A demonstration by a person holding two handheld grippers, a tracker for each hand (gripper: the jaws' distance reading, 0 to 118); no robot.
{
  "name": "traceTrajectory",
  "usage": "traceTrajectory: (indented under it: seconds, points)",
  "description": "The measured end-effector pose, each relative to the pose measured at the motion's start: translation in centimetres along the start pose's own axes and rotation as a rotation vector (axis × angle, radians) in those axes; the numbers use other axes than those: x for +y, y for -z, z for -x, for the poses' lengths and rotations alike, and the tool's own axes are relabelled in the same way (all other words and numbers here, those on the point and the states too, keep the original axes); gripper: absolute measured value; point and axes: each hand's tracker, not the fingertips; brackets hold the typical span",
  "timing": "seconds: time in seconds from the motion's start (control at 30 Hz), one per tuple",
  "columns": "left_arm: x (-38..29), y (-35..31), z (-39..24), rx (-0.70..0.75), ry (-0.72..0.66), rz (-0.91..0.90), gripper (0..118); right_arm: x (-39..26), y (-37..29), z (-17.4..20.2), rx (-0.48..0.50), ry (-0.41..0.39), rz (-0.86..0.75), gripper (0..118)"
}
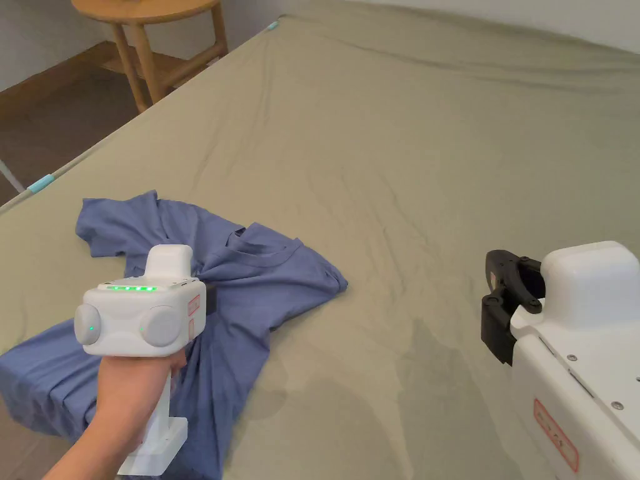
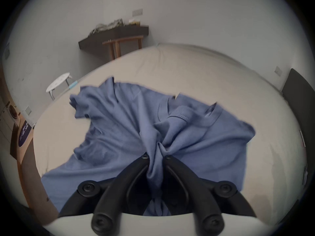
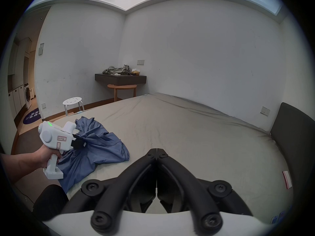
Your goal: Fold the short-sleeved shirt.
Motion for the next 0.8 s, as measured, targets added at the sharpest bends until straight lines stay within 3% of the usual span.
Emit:
traceTrajectory:
  seconds: [0.23,0.43,0.8]
  points:
    - [3.6,-8.9,-1.4,-0.149,0.009,-0.339,6,1.1,-3.0,-1.7,-0.044,0.045,-0.060,2]
    - [8.6,-16.7,-5.5,-0.209,0.054,-0.492,6,1.9,-6.5,-3.4,-0.096,0.055,-0.127,2]
    - [15.9,-26.7,-18.3,-0.421,0.251,-0.743,6,1.4,-13.3,-9.0,-0.245,0.101,-0.198,2]
